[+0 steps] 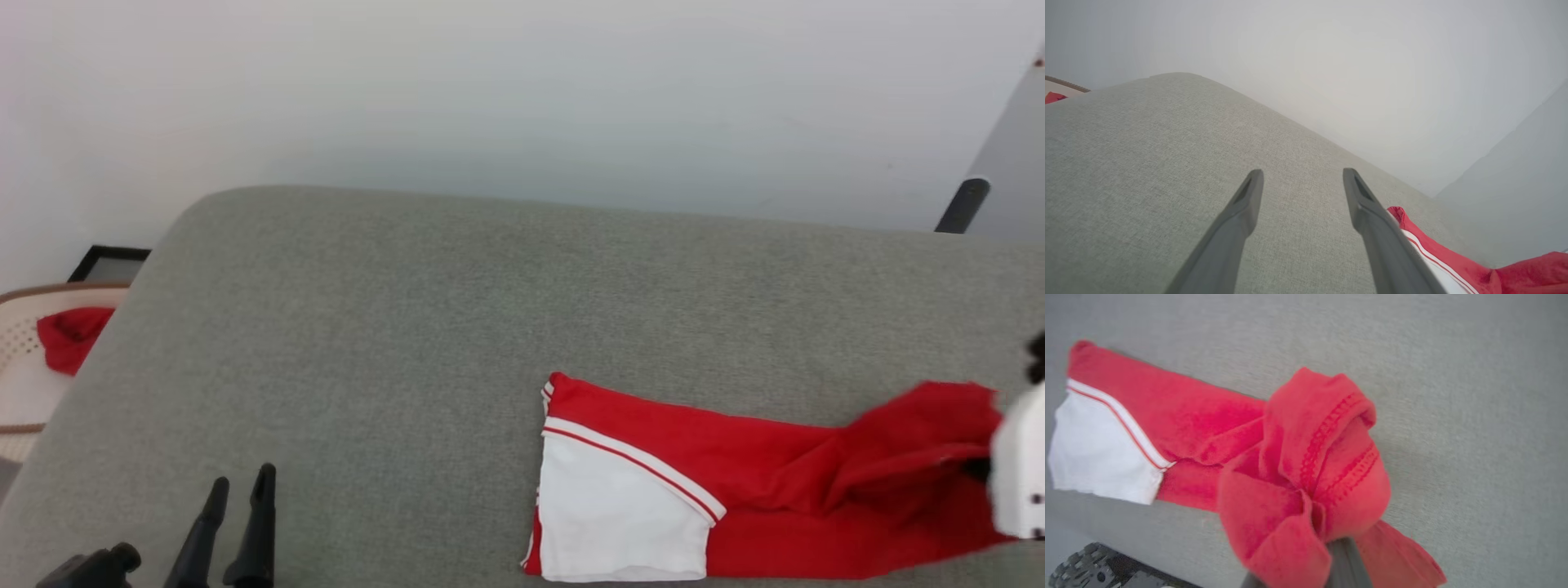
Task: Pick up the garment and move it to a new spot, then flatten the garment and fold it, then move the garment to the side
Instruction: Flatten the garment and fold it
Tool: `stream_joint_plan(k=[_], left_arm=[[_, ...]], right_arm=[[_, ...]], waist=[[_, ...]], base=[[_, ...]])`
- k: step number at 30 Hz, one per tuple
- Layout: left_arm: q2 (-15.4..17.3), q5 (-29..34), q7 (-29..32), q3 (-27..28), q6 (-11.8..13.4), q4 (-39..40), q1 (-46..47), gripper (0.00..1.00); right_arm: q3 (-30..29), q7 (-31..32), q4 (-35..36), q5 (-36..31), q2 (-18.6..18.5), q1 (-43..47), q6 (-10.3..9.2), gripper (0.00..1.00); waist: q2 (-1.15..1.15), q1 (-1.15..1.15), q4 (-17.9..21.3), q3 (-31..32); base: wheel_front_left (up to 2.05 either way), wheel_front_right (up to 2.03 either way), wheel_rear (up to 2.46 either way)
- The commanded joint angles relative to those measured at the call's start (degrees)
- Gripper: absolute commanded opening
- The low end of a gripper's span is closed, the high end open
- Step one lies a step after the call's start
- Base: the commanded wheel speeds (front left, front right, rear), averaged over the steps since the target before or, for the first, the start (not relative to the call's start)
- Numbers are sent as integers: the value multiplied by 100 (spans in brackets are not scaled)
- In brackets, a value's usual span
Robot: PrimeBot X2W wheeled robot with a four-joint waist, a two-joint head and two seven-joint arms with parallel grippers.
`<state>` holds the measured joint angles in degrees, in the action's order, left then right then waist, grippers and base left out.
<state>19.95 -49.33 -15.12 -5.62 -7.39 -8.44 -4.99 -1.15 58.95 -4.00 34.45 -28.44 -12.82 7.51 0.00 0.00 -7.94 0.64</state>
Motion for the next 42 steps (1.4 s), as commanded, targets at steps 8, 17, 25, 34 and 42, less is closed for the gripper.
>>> stream_joint_plan(k=[8, 17, 25, 34, 42], left_arm=[[-69, -28, 4, -152, -17, -107, 148, 100], [-46, -172, 4, -432, -16, -277, 354, 100], [-106, -265, 4, -630, -16, -438, 544, 100], [-81, -312, 4, -657, -16, -526, 633, 100], [-30, -266, 4, -540, -16, -543, 534, 100]], right_arm=[[784, 183, 1065, 154, 519, -99, -4, 0], [1657, -288, 578, -17, 1031, -530, -4, 0], [2313, -837, -473, -117, 1485, -970, -4, 0], [2801, -1304, -1530, -62, 1663, -1383, -4, 100], [3191, -1491, -1286, 424, 1585, -1539, -4, 100]], waist=[[0, 0, 5, 67], [0, 0, -442, 23], [0, 0, -803, -22], [0, 0, -866, -60], [0, 0, -575, 22]], base=[[0, 0, 0], [0, 0, 0], [0, 0, 0], [0, 0, 0], [0, 0, 0]])
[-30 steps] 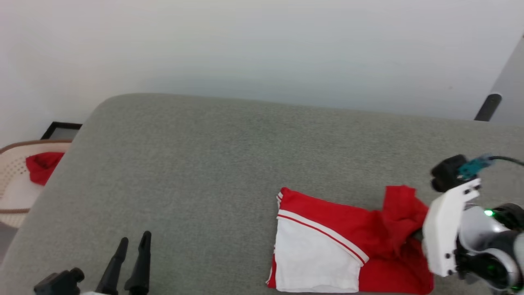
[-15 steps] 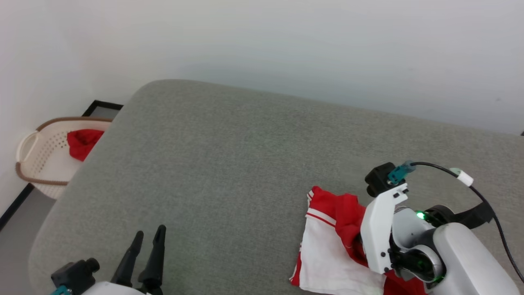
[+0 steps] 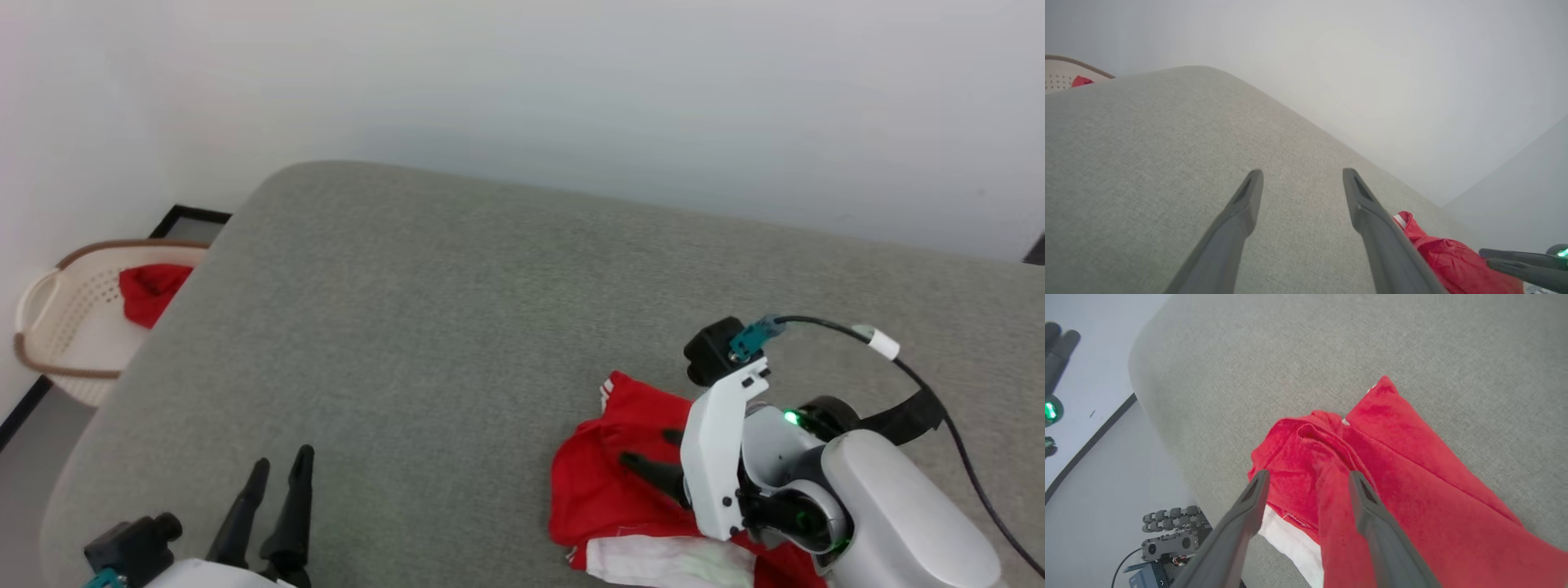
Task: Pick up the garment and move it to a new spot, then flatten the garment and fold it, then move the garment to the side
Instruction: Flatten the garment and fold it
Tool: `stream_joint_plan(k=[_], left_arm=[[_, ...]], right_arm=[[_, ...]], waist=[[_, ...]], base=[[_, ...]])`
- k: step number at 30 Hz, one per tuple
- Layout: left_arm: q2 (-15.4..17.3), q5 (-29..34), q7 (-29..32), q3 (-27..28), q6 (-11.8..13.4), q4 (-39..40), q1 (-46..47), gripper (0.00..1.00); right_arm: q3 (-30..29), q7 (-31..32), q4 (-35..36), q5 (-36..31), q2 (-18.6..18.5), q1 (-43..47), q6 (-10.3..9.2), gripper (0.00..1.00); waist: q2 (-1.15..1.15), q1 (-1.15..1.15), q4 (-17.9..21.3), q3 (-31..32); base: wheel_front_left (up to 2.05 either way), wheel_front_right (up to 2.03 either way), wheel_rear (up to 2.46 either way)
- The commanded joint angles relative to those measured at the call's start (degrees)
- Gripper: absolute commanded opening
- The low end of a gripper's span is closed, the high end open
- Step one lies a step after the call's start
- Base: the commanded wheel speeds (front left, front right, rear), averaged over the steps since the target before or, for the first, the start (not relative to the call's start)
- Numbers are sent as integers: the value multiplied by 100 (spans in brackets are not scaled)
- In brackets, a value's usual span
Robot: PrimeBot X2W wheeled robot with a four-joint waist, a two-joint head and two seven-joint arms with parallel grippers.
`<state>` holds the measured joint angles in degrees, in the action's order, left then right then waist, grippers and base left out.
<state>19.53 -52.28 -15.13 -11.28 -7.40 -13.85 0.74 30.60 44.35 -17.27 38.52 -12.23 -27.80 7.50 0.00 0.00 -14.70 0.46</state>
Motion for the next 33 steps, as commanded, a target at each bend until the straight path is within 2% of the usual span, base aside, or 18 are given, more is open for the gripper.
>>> stream_joint_plan(k=[1, 9, 14, 22, 33], left_arm=[[14, 37, 5, 33, -15, 3, -45, 100], [48, 117, 5, 93, -15, 63, -89, 100], [67, 212, 5, 127, -15, 115, -114, 100], [93, 588, 5, 260, -15, 231, -170, 100], [124, 1101, 5, 362, -15, 310, -323, 100]], right_arm=[[22, -71, 137, 52, -102, -36, -2, 100], [-211, -517, 847, 155, -596, 278, -2, 100], [-667, -993, 1106, 157, -900, 677, -2, 100], [-1339, -2289, 1159, 5, -1228, 1396, -2, 100], [-2148, -3975, 843, -9, -1298, 2480, -2, 100]], waist=[[0, 0, 149, 54], [0, 0, 560, 150], [0, 0, 852, 214], [0, 0, 1150, 336], [0, 0, 1239, 474]], base=[[0, 0, 0], [0, 0, 0], [0, 0, 0], [0, 0, 0], [0, 0, 0]])
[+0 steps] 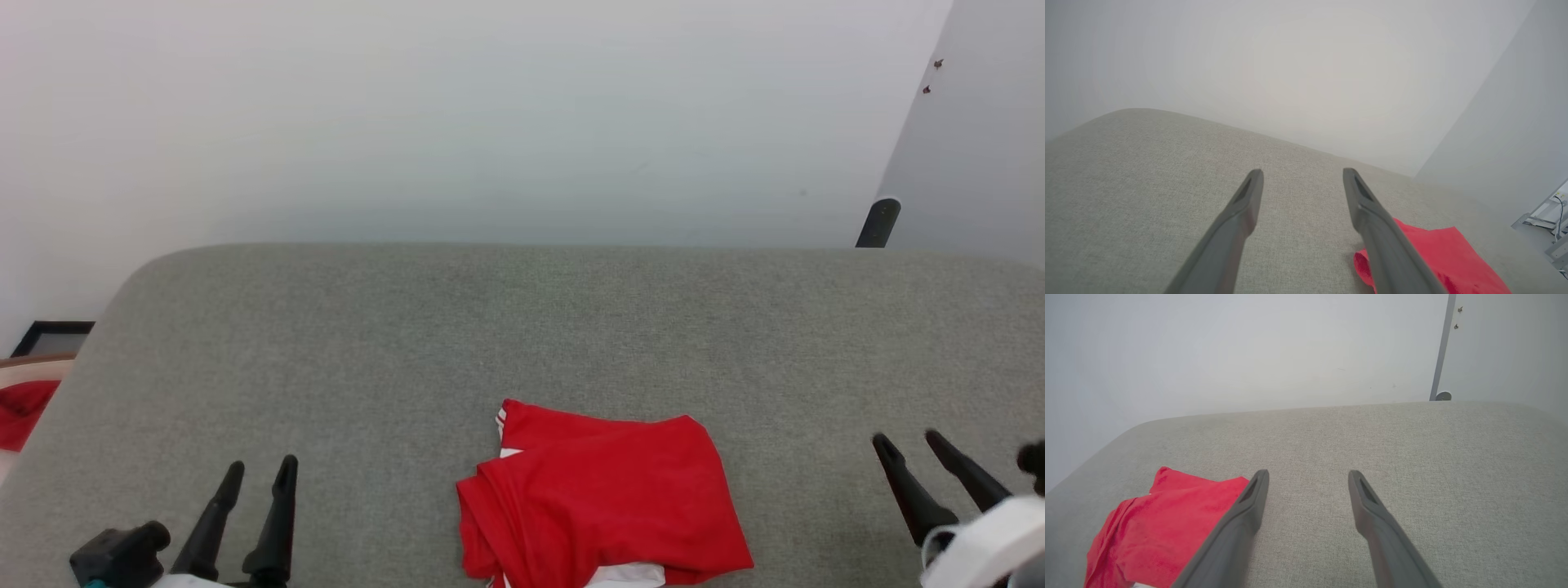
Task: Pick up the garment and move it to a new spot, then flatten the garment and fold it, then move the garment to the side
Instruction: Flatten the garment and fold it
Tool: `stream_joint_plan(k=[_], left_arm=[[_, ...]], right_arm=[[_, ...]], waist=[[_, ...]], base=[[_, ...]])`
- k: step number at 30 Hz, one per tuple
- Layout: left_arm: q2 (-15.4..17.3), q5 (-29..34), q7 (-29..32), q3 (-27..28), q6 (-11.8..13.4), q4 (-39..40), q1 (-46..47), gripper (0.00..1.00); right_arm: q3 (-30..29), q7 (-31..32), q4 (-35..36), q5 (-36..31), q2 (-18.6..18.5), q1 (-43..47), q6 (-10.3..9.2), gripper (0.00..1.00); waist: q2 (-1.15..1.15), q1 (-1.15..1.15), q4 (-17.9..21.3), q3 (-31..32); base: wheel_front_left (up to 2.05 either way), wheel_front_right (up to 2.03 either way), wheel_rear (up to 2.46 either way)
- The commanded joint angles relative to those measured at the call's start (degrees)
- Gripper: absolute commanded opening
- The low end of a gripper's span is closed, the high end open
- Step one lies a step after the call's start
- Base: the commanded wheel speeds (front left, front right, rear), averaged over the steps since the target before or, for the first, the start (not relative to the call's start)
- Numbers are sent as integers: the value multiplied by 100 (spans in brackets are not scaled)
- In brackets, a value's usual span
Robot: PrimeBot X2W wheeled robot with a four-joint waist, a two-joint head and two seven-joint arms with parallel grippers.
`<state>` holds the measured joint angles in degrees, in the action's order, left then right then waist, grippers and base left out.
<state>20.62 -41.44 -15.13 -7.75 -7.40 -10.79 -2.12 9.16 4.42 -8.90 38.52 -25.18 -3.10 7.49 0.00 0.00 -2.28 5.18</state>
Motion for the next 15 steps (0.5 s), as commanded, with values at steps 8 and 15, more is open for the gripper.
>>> stream_joint_plan(k=[8, 15], left_arm=[[71, 378, 5, 24, -15, -35, -60, 100], [42, 444, 5, 23, -15, -6, -75, 100]], right_arm=[[-302, -305, 14, -146, 139, 423, 0, 100], [-440, -250, 79, -263, 229, 521, -1, 100]], waist=[[0, 0, -16, 44], [0, 0, -31, 47]], base=[[0, 0, 0], [0, 0, 0]])
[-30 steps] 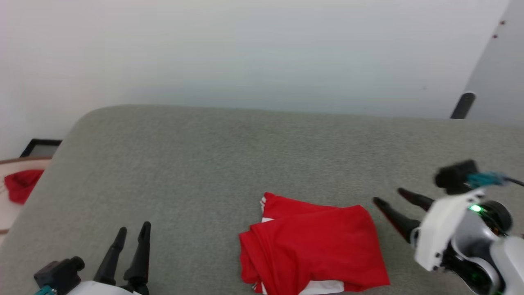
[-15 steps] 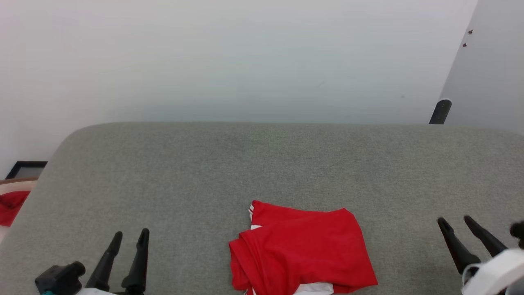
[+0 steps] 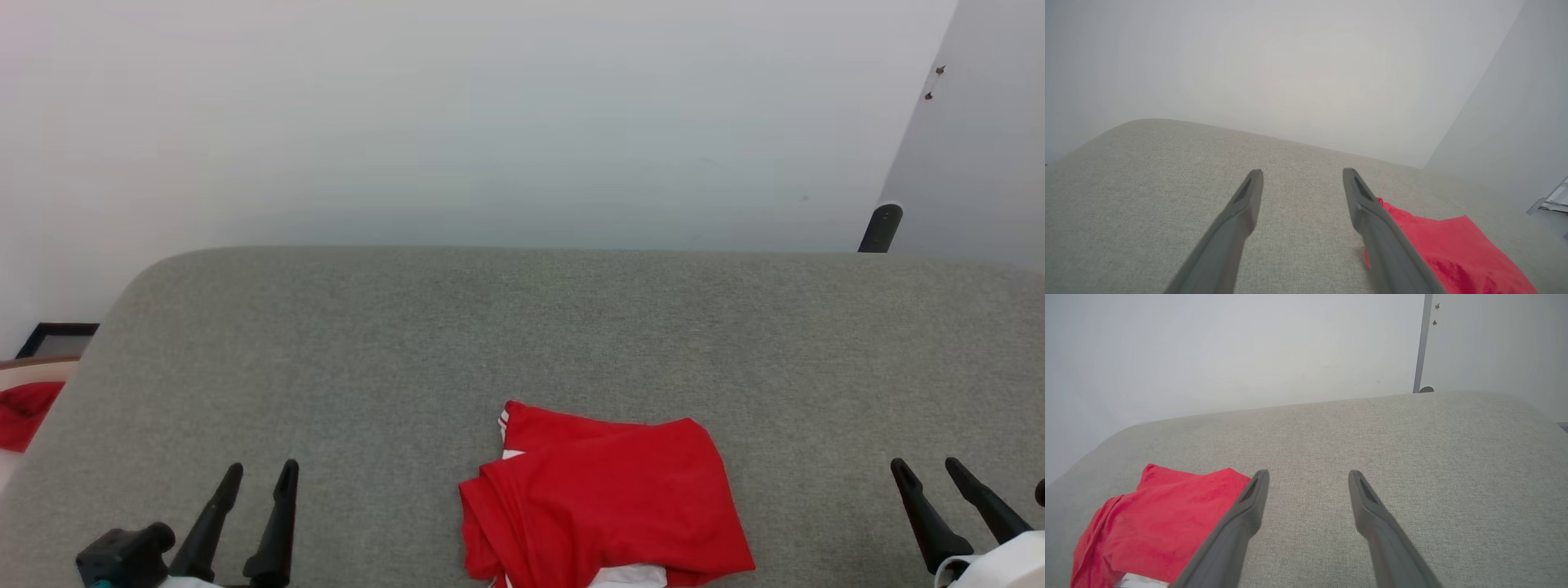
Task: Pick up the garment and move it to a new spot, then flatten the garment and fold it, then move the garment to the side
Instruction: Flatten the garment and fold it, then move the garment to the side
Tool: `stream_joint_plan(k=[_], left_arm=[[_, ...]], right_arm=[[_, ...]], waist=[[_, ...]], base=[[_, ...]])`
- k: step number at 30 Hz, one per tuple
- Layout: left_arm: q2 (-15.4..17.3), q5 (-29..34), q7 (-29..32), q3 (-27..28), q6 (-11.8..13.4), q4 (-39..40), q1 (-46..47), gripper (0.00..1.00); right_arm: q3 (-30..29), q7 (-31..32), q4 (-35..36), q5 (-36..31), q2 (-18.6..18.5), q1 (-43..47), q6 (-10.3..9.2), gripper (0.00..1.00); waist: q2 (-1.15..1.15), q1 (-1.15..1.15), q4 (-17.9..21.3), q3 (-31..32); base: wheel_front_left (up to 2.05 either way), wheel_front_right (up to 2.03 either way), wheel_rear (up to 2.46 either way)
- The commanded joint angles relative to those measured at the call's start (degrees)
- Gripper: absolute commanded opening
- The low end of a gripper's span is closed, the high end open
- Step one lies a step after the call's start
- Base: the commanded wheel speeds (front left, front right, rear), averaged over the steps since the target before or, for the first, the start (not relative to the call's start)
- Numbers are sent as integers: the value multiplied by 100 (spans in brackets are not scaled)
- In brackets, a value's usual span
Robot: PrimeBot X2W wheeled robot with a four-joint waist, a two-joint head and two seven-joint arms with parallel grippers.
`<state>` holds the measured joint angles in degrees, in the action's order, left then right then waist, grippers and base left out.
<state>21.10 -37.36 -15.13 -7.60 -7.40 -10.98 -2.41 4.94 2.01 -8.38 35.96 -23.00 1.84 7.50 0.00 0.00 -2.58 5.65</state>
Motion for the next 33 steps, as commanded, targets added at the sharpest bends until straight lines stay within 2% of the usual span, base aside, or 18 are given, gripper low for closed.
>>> stream_joint_plan(k=[1, 10, 21, 33], left_arm=[[-10, 40, 5, 10, -15, 15, -48, 100], [-25, 105, 5, 130, -15, 69, 13, 100], [-150, 332, 5, 590, -14, 109, -18, 100], [-428, 447, 5, 772, -14, 98, -154, 100]], right_arm=[[-32, 3, 43, -12, 24, 41, -2, 100], [68, 272, 221, -138, 63, -70, -2, 100], [529, 845, -99, -76, -29, -532, -2, 100], [490, 2174, -749, -84, -63, -779, -2, 100]], waist=[[0, 0, -6, -1], [0, 0, -243, -47], [0, 0, -1042, -154], [0, 0, -1678, -279]], base=[[0, 0, 0], [0, 0, 0], [0, 0, 0], [0, 0, 0]])
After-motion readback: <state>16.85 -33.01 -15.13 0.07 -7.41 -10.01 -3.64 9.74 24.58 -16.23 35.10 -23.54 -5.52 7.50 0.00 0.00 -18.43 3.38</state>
